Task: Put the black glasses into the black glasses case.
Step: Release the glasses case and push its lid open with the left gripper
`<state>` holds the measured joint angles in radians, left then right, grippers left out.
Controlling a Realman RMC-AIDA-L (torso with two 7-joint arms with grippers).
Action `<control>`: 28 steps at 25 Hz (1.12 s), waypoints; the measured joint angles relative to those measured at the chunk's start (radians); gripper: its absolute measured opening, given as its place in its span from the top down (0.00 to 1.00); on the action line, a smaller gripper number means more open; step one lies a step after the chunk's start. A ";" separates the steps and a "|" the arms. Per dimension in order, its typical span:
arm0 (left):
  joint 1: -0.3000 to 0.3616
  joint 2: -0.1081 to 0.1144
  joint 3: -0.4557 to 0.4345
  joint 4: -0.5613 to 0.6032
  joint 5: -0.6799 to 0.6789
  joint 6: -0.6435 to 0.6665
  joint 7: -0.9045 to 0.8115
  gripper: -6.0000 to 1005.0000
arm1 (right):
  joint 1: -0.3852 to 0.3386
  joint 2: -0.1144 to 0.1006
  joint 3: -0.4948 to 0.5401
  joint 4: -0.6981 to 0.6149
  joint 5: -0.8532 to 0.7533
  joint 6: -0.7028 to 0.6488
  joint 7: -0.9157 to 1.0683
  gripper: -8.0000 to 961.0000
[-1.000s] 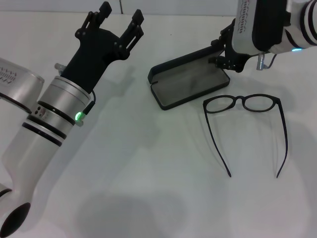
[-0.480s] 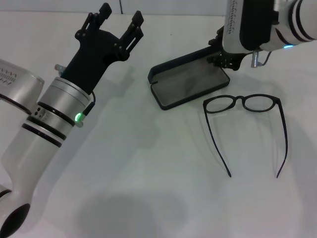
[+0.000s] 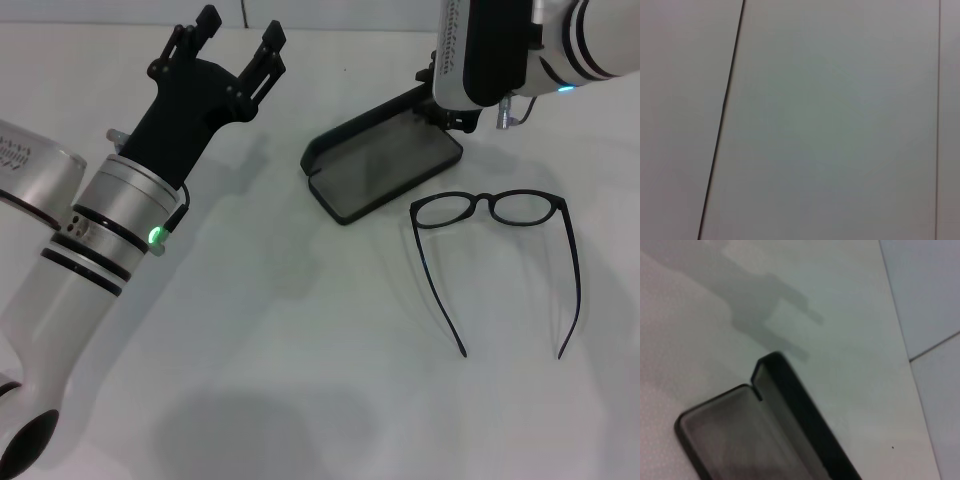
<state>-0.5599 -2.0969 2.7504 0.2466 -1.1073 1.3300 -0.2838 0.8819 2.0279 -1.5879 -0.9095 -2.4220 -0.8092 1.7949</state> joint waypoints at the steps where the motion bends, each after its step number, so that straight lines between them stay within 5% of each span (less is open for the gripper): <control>1: 0.000 0.000 0.000 -0.001 0.000 0.000 0.000 0.22 | 0.001 0.000 0.000 -0.001 0.000 0.000 0.004 0.61; 17: 0.000 0.002 0.000 -0.006 -0.002 0.000 0.000 0.23 | 0.009 0.000 -0.044 -0.007 -0.012 0.039 0.036 0.51; 28: 0.000 0.002 0.000 -0.015 -0.002 0.001 0.000 0.23 | 0.083 0.000 -0.079 0.099 -0.018 0.095 0.038 0.47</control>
<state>-0.5599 -2.0954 2.7504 0.2319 -1.1091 1.3313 -0.2838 0.9647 2.0279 -1.6669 -0.8108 -2.4405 -0.7145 1.8333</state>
